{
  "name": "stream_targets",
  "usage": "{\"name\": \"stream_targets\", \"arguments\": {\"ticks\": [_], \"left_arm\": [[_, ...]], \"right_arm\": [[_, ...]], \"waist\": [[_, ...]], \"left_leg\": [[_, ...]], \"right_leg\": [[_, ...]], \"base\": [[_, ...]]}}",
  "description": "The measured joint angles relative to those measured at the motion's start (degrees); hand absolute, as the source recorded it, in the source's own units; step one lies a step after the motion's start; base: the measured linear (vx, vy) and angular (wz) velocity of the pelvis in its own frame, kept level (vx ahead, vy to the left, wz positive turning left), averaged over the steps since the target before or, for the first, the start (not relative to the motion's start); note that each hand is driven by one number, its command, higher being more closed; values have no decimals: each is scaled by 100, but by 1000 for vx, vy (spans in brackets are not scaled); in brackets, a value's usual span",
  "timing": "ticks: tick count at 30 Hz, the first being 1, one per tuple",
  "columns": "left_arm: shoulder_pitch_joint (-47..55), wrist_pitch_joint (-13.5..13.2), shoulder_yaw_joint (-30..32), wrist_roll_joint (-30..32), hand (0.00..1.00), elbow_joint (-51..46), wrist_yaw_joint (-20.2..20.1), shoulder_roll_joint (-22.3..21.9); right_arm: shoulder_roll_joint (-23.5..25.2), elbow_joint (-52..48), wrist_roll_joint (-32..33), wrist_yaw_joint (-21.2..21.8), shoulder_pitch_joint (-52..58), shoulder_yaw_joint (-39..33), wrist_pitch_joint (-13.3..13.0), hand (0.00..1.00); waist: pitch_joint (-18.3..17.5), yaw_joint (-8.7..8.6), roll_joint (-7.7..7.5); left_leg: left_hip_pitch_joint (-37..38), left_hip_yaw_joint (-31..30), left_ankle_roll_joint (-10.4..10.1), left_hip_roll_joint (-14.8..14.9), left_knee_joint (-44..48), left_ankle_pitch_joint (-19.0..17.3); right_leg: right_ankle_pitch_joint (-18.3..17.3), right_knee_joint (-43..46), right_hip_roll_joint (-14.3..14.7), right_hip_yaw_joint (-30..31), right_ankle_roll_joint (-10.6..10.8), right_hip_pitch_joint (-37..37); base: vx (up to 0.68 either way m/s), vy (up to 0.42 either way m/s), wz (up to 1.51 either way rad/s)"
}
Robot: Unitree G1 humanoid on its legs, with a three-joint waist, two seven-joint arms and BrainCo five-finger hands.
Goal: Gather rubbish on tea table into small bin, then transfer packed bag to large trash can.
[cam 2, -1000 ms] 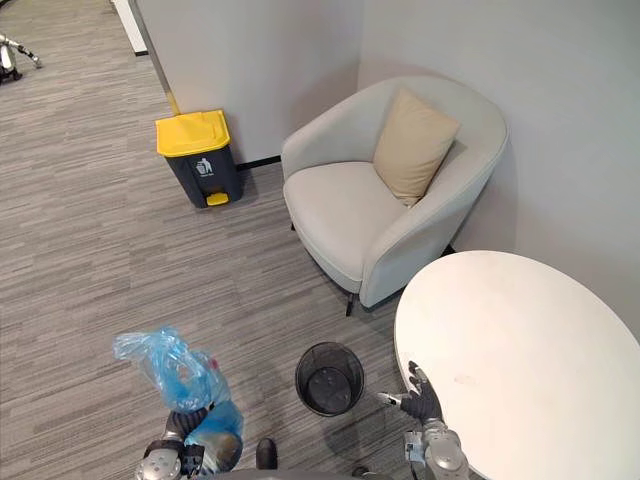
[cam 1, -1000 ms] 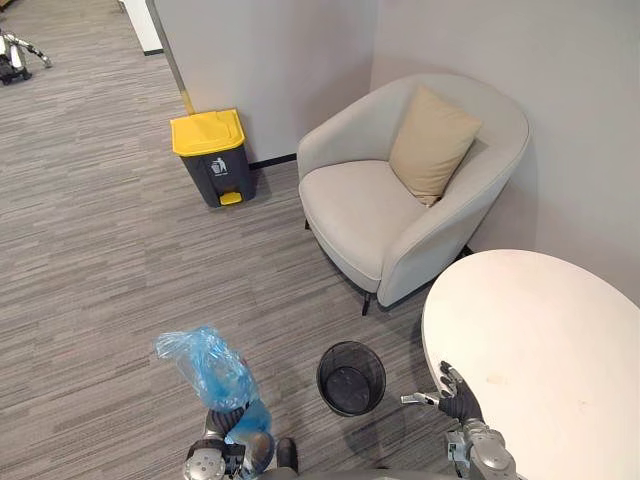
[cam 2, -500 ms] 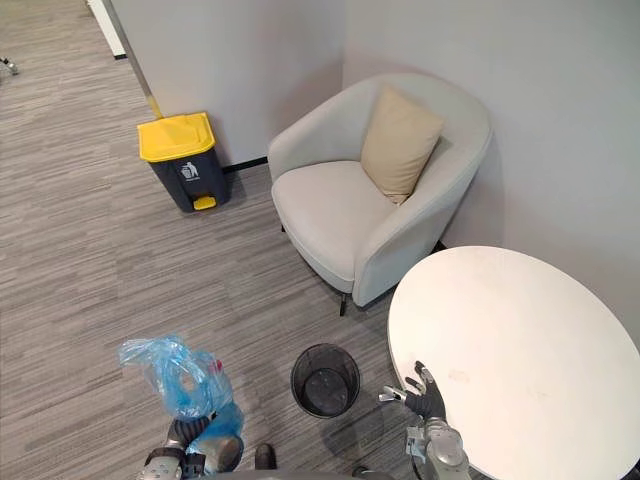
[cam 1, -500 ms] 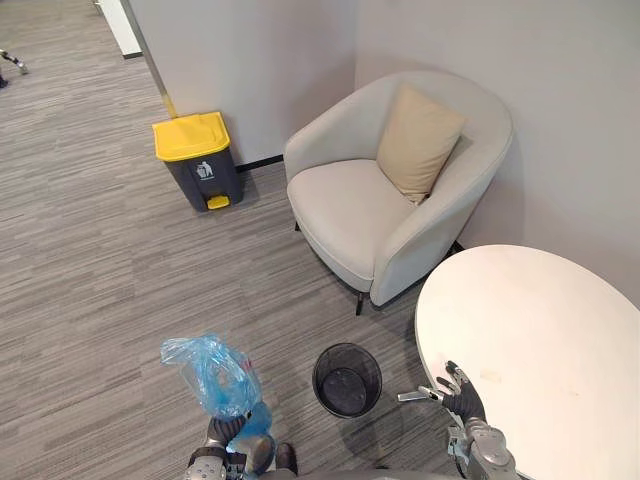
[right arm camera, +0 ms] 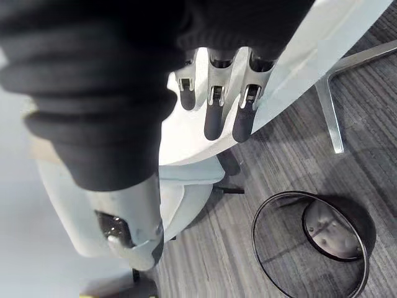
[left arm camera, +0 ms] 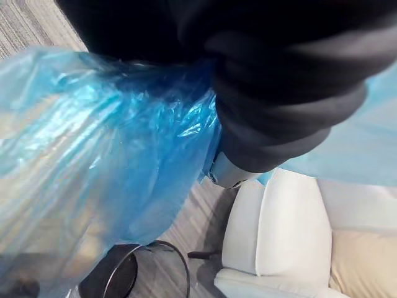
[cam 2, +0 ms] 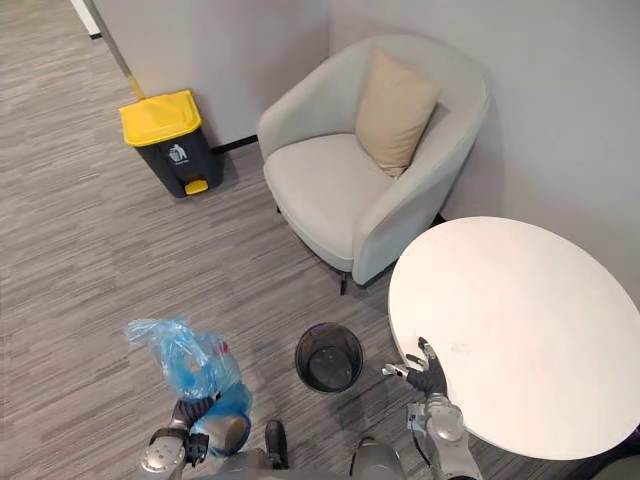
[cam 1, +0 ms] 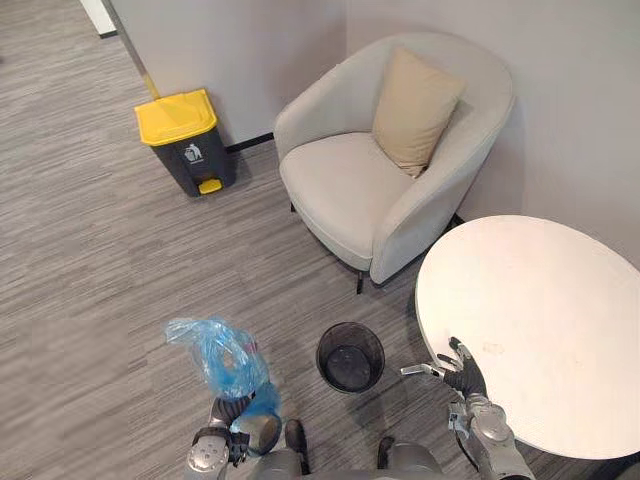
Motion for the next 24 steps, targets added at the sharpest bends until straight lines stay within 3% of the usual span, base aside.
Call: {"name": "stream_targets", "arguments": {"ticks": [1,3,4,7,9,10,11,12,13,15,18,19,20,22,24], "left_arm": [[35,0,11,-5,100,-48,4,17],[54,2,16,-88,100,-47,18,-46],[37,1,17,-115,100,-48,29,-152],[32,4,-11,-128,100,-46,43,-231],[11,4,-14,-239,100,-73,130,-298],[-15,4,-32,-242,100,-110,149,-299],[-135,4,-105,-236,100,-140,142,-300],[-189,4,-112,-235,100,-157,143,-301],[-189,6,-121,-233,100,-155,144,-304],[-223,4,-200,-233,100,-155,140,-304],[-248,4,-239,-232,100,-128,133,-310],[-249,4,-241,-232,100,-126,132,-311],[-247,5,-237,-231,100,-100,134,-274],[-167,16,-269,-220,100,70,117,-186],[-166,44,-317,-214,100,112,115,-181]], "right_arm": [[-18,6,-1,-6,38,19,14,0],[-84,9,-2,-2,47,145,42,0],[-135,-3,2,-42,-134,193,26,0],[-98,-28,5,-116,-240,191,15,0],[-94,-53,8,-219,-252,190,3,0],[-88,-79,9,-224,-280,181,14,0],[-6,-122,7,-233,-254,102,14,0],[20,-125,8,-237,-261,42,25,0],[24,-140,6,-240,-273,46,48,0],[22,-134,7,-229,-133,44,71,0],[35,-105,7,-210,15,-6,166,0],[64,-85,7,-206,49,-21,177,0],[170,-3,8,-201,72,-64,199,0],[312,27,7,-183,144,-75,214,0],[316,55,7,-189,134,-112,214,0]], "waist": [[-41,29,-162],[-120,249,-153],[-94,350,39],[-9,334,223],[41,336,366],[34,302,378],[88,257,313],[145,219,254],[175,187,194],[176,172,180],[107,142,324],[80,127,368],[103,101,288],[-14,79,45],[-24,48,42]], "left_leg": [[-15,-98,-14,-82,146,-3],[-272,-111,-82,-48,343,-9],[-536,-233,-166,123,396,85],[-677,-436,-263,305,243,344],[-717,-664,-421,429,17,711],[-739,-725,-558,407,-277,1144],[-842,-583,-605,358,-161,1187],[-896,-370,-418,317,200,958],[-953,-17,-117,278,996,375],[-748,283,-126,379,1647,-336],[-259,522,-190,559,1444,-810],[-199,566,-204,539,1262,-820],[-102,558,-239,437,1037,-753],[206,522,-115,65,264,-355],[271,502,-59,-47,43,-233]], "right_leg": [[-101,10,-24,182,26,25],[-228,-406,127,292,-174,86],[-72,-739,328,250,-397,82],[147,-1058,516,3,-492,138],[345,-1314,706,-295,-625,253],[424,-1397,661,-463,-698,242],[536,-1530,493,-762,-794,231],[564,-1537,405,-832,-803,233],[625,-1573,240,-999,-804,296],[764,-1744,95,-1248,-733,377],[924,-1888,13,-1585,-552,431],[965,-1936,15,-1638,-493,461],[1032,-2060,-8,-1676,-418,550],[1302,-2530,-145,-1686,-259,752],[1351,-2579,-217,-1693,-212,756]], "base": [[20,-108,88],[-31,-78,14],[-110,-57,6],[-141,-58,32],[-157,-108,54],[-181,-59,87],[-172,-16,85],[-149,-36,91],[-105,-39,68],[-127,45,78],[-91,157,67],[-62,196,51],[-78,159,39],[-65,161,31],[-60,136,16]]}}
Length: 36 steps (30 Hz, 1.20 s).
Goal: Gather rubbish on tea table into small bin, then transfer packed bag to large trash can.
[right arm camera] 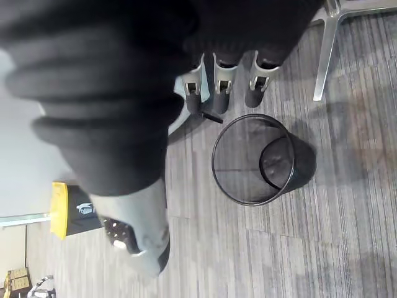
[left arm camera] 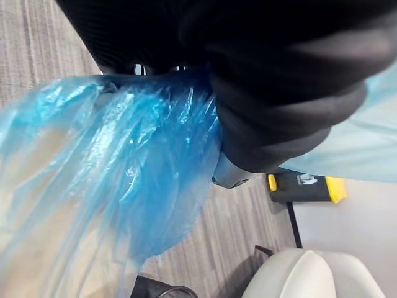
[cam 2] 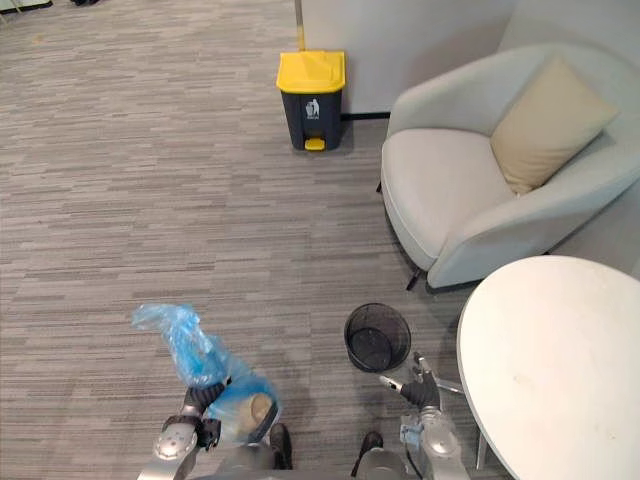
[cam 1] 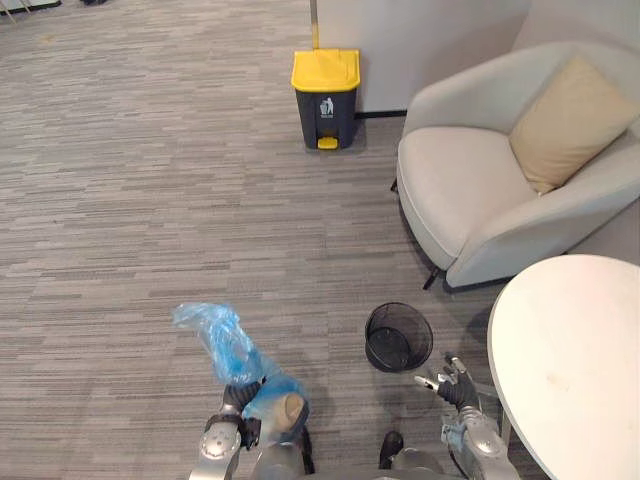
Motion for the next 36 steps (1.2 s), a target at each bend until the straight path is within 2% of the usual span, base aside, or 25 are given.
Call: {"name": "stream_targets", "arguments": {"ticks": [4,10,13,17,19,20,21,22,23,24,25,26,28,29,30,31,32,33,34,35,36], "left_arm": [[-1,1,-121,52,100,90,-7,25],[14,5,-106,83,100,196,-5,176],[10,3,-94,105,100,195,-5,166],[32,4,-82,104,100,190,-8,140],[142,10,-79,104,100,180,-9,115],[152,10,-80,104,100,154,-10,109],[154,7,-70,103,100,69,-9,141],[118,7,8,102,100,25,-8,168],[113,7,71,101,100,14,-5,167],[80,9,135,100,100,13,-3,202],[63,12,133,101,100,13,-7,229],[21,36,130,101,100,14,-7,232],[-35,57,131,101,100,15,-5,222],[-49,57,131,104,100,16,-5,241],[-52,57,132,104,100,19,-5,246],[-67,59,135,108,100,43,-6,215],[-25,39,137,108,100,23,-10,201],[-35,45,142,109,100,23,-8,187],[-39,46,153,109,100,17,-9,174],[-55,51,234,110,100,-35,-13,112],[-13,51,322,108,100,-72,-14,40]], "right_arm": [[19,139,-12,6,1,-60,34,0],[49,294,-233,10,-39,-46,66,0],[74,330,-312,82,-142,-38,93,0],[64,333,-455,105,-246,-34,101,0],[19,348,-456,106,-210,-34,107,0],[4,347,-456,106,-199,-25,109,0],[10,354,-455,107,-174,17,109,0],[20,395,-455,122,-158,112,108,0],[19,394,-454,126,-160,158,106,0],[19,395,-450,129,-172,215,99,0],[13,400,-446,124,-188,211,97,0],[-16,427,-439,114,-194,194,95,0],[-67,499,-439,112,-174,183,98,0],[-79,493,-438,112,-103,155,97,0],[-94,492,-438,111,-53,151,98,0],[-135,495,-432,120,22,118,106,0],[-110,480,-425,122,64,-65,104,0],[-108,474,-411,120,5,-133,105,0],[-105,454,-409,127,-8,-167,105,0],[-90,314,-400,129,45,-174,109,0],[-80,145,-384,126,118,-170,107,0]], "waist": [[-28,-24,4],[-67,-13,-57],[-82,-13,-112],[-53,-13,-211],[-44,-28,-196],[-55,-36,-174],[-33,-73,-168],[19,-134,-100],[15,-138,-108],[20,-143,-159],[49,-167,-189],[106,-180,-209],[109,-193,-207],[105,-220,-224],[105,-247,-211],[77,-308,-190],[63,-323,6],[96,-329,96],[111,-325,127],[116,-328,135],[131,-322,127]], "left_leg": [[149,-35,142,-237,-489,253],[228,-19,138,-284,-607,270],[132,-37,164,-352,-540,206],[-245,-45,290,-442,340,-401],[-304,-339,395,-537,889,-900],[-284,-408,424,-552,926,-946],[-178,-613,490,-587,962,-995],[-119,-856,582,-519,1062,-1071],[-117,-935,577,-475,1110,-1119],[-48,-1113,570,-442,1109,-1174],[28,-1190,566,-442,1073,-1195],[186,-1301,519,-436,1022,-1251],[390,-1444,384,-426,950,-1373],[532,-1562,263,-447,898,-1481],[608,-1655,217,-448,892,-1566],[751,-1793,114,-366,877,-1645],[821,-1786,12,-179,893,-1670],[763,-1662,-202,-72,1114,-1641],[701,-1591,-311,-25,1350,-1618],[485,-1436,-462,62,2094,-1528],[243,-1289,-700,167,2895,-1387]], "right_leg": [[155,-181,-99,68,48,17],[216,-320,-97,118,91,78],[126,-260,-143,103,203,0],[-412,678,-496,145,450,-345],[-588,1785,-806,337,523,-496],[-553,2175,-840,495,474,-642],[-407,3026,-874,845,311,-955],[-873,3299,-631,1152,291,-1165],[-1019,3287,-465,1216,261,-1233],[-1201,3192,-133,1270,153,-1471],[-1219,3108,-39,1267,117,-1567],[-1211,2841,140,1158,104,-1719],[-1062,2218,306,932,-68,-1845],[-721,1710,394,943,-312,-1820],[-436,1728,410,957,-453,-1762],[-368,1818,445,842,-587,-1658],[-551,1809,543,635,-681,-1554],[-612,1772,623,561,-766,-1436],[-631,1676,671,525,-796,-1318],[-657,1465,745,481,-820,-1026],[-669,1263,804,482,-840,-730]], "base": [[-76,118,6],[-13,36,-3],[22,24,3],[91,54,14],[136,87,43],[192,123,68],[266,73,83],[280,30,86],[335,-46,85],[266,-61,65],[337,-93,71],[308,-107,57],[345,-132,51],[320,-142,52],[454,-206,68],[494,-207,64],[596,-234,52],[483,-179,29],[449,-185,15],[346,-143,11],[475,-169,7]]}}
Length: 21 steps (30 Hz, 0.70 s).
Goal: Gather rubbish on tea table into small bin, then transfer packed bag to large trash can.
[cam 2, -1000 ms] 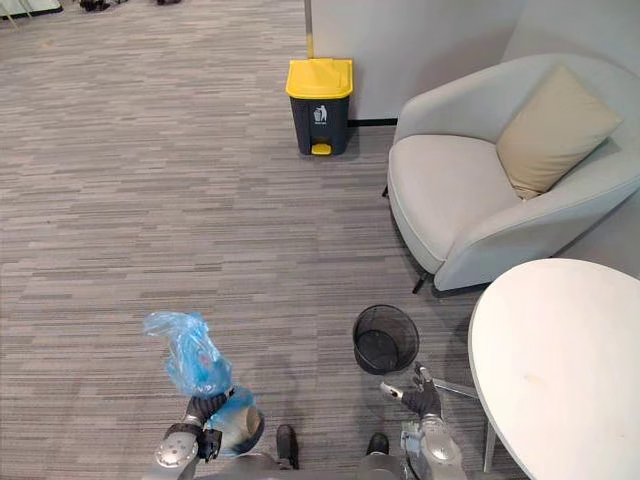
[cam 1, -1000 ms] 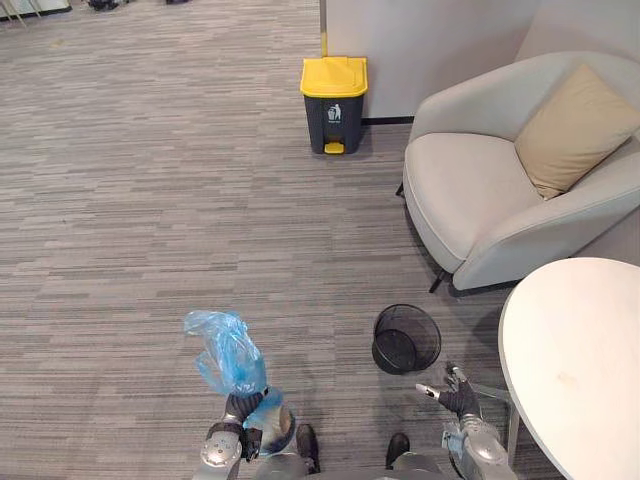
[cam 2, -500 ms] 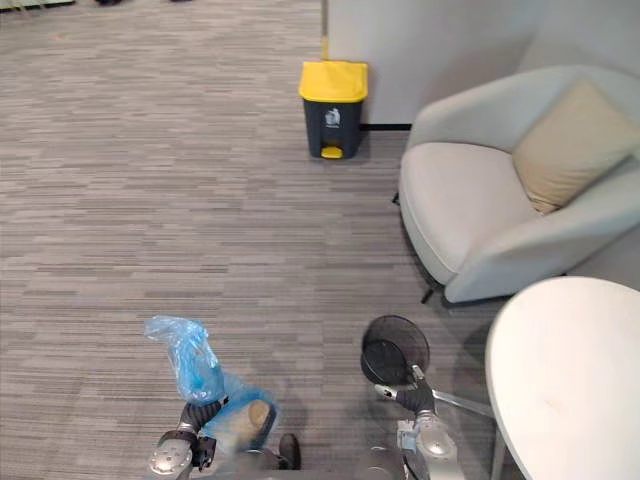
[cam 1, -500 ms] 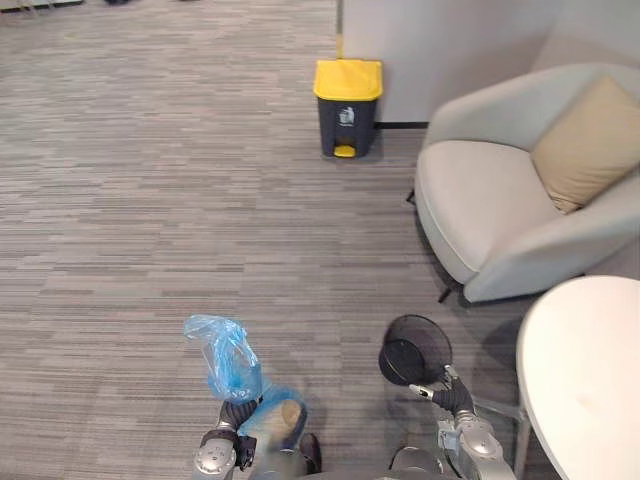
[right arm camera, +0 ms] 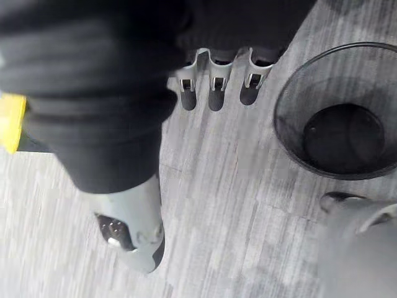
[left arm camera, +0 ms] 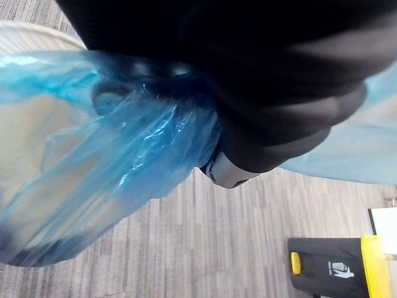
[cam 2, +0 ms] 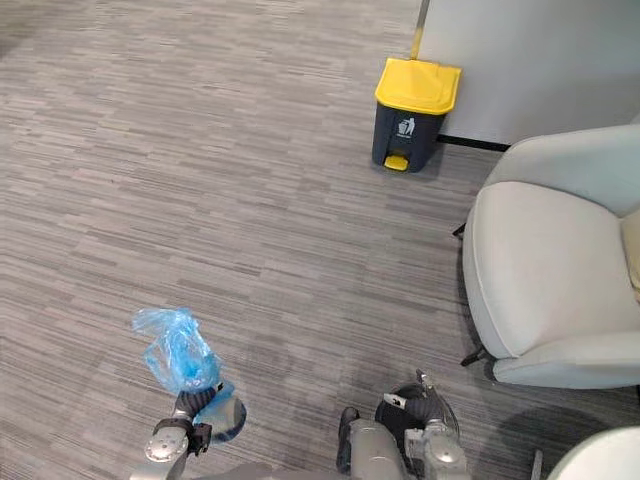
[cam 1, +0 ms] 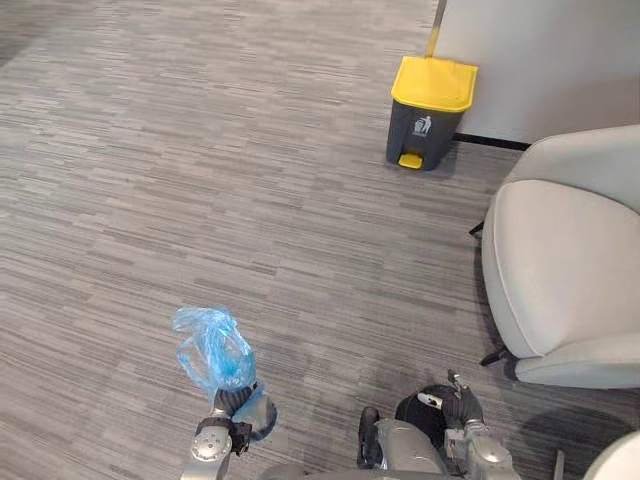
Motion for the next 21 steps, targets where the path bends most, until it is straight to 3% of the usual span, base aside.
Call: {"name": "stream_targets", "arguments": {"ticks": [1,2,4,6,9,11,12,13,14,16,17,18,19,20,21], "left_arm": [[15,-5,43,0,100,-85,0,-83],[11,-5,43,0,100,-111,-12,-109],[57,-8,43,0,100,-245,-52,-176],[51,-7,43,0,100,-252,-90,-197],[51,-5,40,0,100,-236,-108,-278],[57,-4,23,-1,100,-171,-110,-376],[67,-2,17,-2,100,-119,-110,-398],[73,-2,19,-3,100,-112,-108,-384],[39,-2,18,-3,100,-93,-108,-325],[-118,16,5,-3,100,2,-110,-314],[-122,30,-4,-3,100,37,-110,-301],[-75,45,-21,-3,100,44,-108,-272],[-33,46,-39,-4,100,41,-105,-247],[14,63,-85,-4,100,42,-96,-174],[27,82,-148,-7,100,44,-90,-91]], "right_arm": [[53,-247,6,-7,89,3,-6,0],[76,-366,18,-12,90,-1,-13,0],[98,-548,48,-14,66,-6,-32,0],[143,-544,50,-19,-9,-12,-26,0],[186,-272,47,-29,-102,-51,-7,0],[95,-31,40,-37,-98,-56,1,0],[24,150,29,-48,-111,-54,32,0],[33,209,20,-46,-124,-39,78,0],[59,229,-14,-34,-110,-8,108,0],[51,236,-20,-34,-129,-27,115,0],[57,244,-28,-31,-141,-26,115,0],[71,254,-41,-28,-164,-24,115,0],[87,269,-48,-28,-199,-20,115,0],[105,306,-65,-22,-201,4,115,0],[110,310,-72,-21,-205,21,115,0]], "waist": [[24,56,-12],[37,124,-40],[58,253,-125],[71,310,-129],[113,316,-181],[72,318,-78],[36,362,7],[-2,410,-28],[-56,427,-176],[-74,431,-234],[-69,421,-245],[-61,373,-243],[-58,310,-242],[-50,264,-230],[-33,241,-213]], "left_leg": [[-375,362,28,284,1108,-56],[-550,655,181,477,1671,-145],[-1011,1032,524,743,2004,-348],[-1383,1100,624,794,1507,-407],[-1707,979,545,567,-112,-304],[-1632,806,379,412,-1339,70],[-1514,728,414,362,-1501,810],[-1499,771,487,281,-1440,890],[-1542,864,687,81,-1259,688],[-1521,1058,850,-89,-1144,421],[-1317,1191,942,-168,-1217,340],[-995,1284,1016,-248,-1330,249],[-781,1352,1079,-265,-1393,184],[-453,1375,1142,-294,-1483,56],[-131,1403,1146,-316,-1665,0]], "right_leg": [[-54,-256,117,74,-77,454],[-87,-369,171,171,-108,701],[-123,-660,222,468,-106,1084],[-154,-766,206,713,-63,1177],[-343,-818,-9,1066,182,1324],[-541,-815,-90,1287,424,1368],[-650,-808,-144,1512,581,1440],[-678,-823,-197,1588,656,1449],[-730,-805,-425,1734,770,1450],[-772,-292,-656,1774,857,1219],[-755,525,-754,1879,931,891],[-576,1469,-861,1898,1327,590],[-449,1995,-907,1902,1580,404],[-479,2881,-919,1840,1645,94],[-609,3483,-940,1635,1415,-238]], "base": [[367,-109,-15],[398,-103,-39],[264,-32,-61],[220,71,-66],[246,203,-58],[277,284,-65],[290,305,-69],[439,419,-79],[466,384,-47],[380,283,-32],[395,254,-39],[406,235,-36],[411,168,-21],[399,110,-10],[393,83,-9]]}}
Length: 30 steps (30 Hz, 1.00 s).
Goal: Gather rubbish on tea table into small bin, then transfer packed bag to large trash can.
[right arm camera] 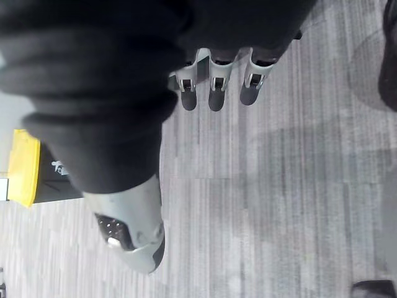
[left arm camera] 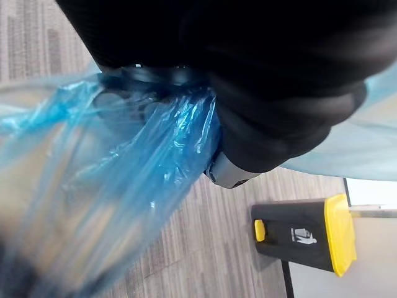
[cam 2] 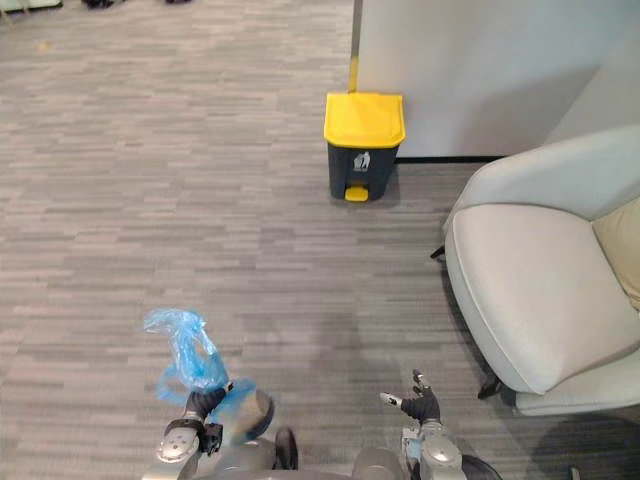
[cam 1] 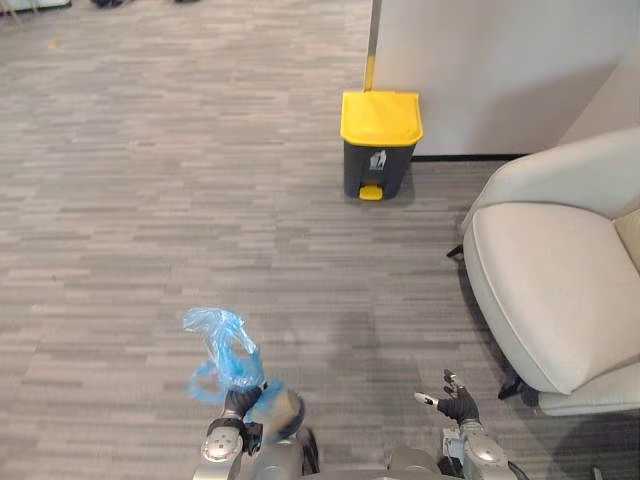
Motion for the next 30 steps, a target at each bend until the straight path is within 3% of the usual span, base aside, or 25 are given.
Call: {"name": "stream_targets", "arguments": {"ticks": [1,3,5,6,7,8,9,12,14,15,16,17,19,22,23,24,26,27,28,30], "left_arm": [[-17,5,-30,-1,100,0,11,48],[-48,7,-46,-6,100,-1,22,166],[-119,13,-37,-8,100,-1,34,229],[-199,11,-39,-8,100,-1,34,250],[-249,4,-38,-8,100,-5,36,322],[-264,-5,-38,-6,100,7,39,344],[-315,15,-41,-1,100,144,58,225],[-399,18,-49,3,100,196,10,123],[-442,23,-41,3,100,182,-14,-15],[-396,20,-42,1,100,144,-26,-121],[-359,20,-39,1,100,95,-26,-168],[-259,14,-36,0,100,-46,-29,-224],[-189,19,-37,0,100,-74,-32,-277],[-181,30,-32,0,100,-70,-32,-290],[-185,37,-40,0,100,-65,-32,-294],[-190,43,-56,1,100,-55,-38,-317],[-193,42,-67,0,100,-38,-38,-355],[-168,44,-39,-3,100,24,-23,-337],[-156,53,-42,-3,100,62,-20,-247],[-205,54,-52,-3,100,76,-25,-229]], "right_arm": [[-5,0,0,0,-8,15,0,0],[-30,22,-3,2,-105,133,-1,0],[-49,40,-1,1,-187,144,-1,0],[-71,41,-1,0,-201,147,0,0],[-97,59,-2,-2,-182,168,1,0],[-119,82,-4,-13,-142,199,0,0],[-262,239,-6,-13,-238,198,23,0],[-231,221,2,-13,-287,40,45,0],[-188,144,6,-17,-105,-26,91,0],[-132,-60,25,-21,21,-16,96,0],[-130,-150,34,-27,85,-18,96,0],[-93,-259,64,-36,140,-24,89,0],[-10,-305,90,-110,110,-102,84,0],[20,-214,114,-135,-9,-200,86,0],[33,-134,111,-140,-52,-252,88,0],[37,-72,110,-148,-84,-305,88,0],[-30,76,102,-157,-103,-312,90,0],[-57,145,84,-147,-98,-293,100,0],[1,167,61,-138,-106,-255,101,0],[-5,159,43,-135,-84,-277,101,0]], "waist": [[20,-18,-16],[113,-98,101],[170,-129,161],[204,-159,105],[207,-187,17],[211,-206,-47],[235,-229,174],[213,-332,251],[227,-336,251],[232,-300,245],[229,-259,245],[221,-227,225],[214,-96,147],[229,26,120],[244,61,82],[244,50,87],[187,53,208],[150,95,260],[109,103,94],[79,80,-2]], "left_leg": [[159,11,2,-3,-98,-2],[592,42,0,70,-410,-1],[849,81,-3,197,-548,-2],[1001,77,-31,224,-628,-16],[1155,63,-222,162,-709,-87],[1261,13,-386,91,-735,-163],[1378,-107,-566,317,-795,-270],[1258,-303,-903,547,-277,-61],[822,-535,-1167,833,1162,168],[385,-652,-1262,1087,2485,305],[189,-621,-1233,1210,3024,273],[-208,-437,-1072,1438,3723,180],[-851,-19,-752,1546,3577,-12],[-1172,-80,-692,1249,2112,-44],[-1222,-241,-707,1006,1275,12],[-1229,-431,-801,798,605,123],[-1208,-696,-784,596,-283,542],[-1120,-749,-494,590,-225,1265],[-1144,-566,-367,456,33,1000],[-1130,-354,-251,280,261,595]], "right_leg": [[-75,134,12,-138,-137,-158],[-291,-75,195,-636,-532,-668],[-292,-984,375,-1051,-629,-1103],[-48,-1743,394,-1249,-773,-1225],[544,-2685,419,-1381,-792,-1202],[1303,-3046,422,-1361,-966,-1157],[1482,-2880,582,-1359,-1296,-1134],[888,-2678,698,-1501,-1421,-1034],[731,-2939,816,-1630,-1439,-475],[674,-3223,938,-1642,-1482,1],[642,-3346,997,-1625,-1498,202],[550,-3571,1090,-1567,-1578,524],[523,-3901,1113,-1376,-1556,920],[529,-4092,1070,-1136,-1441,1132],[475,-4145,1000,-1002,-1358,1218],[428,-4215,956,-937,-1275,1320],[305,-4265,958,-760,-1068,1449],[128,-4167,943,-459,-838,1482],[18,-4090,726,-330,-688,1504],[-106,-3772,486,-183,-501,1377]], "base": [[397,39,-8],[483,-49,-7],[427,-117,3],[332,-124,27],[353,-131,34],[454,-153,17],[525,-184,-3],[418,-190,9],[482,-274,28],[280,-131,0],[327,-121,-17],[303,-80,-31],[325,-52,-39],[274,45,-44],[329,131,-43],[347,156,-50],[399,246,-59],[497,358,-81],[421,300,-74],[426,309,-43]]}}
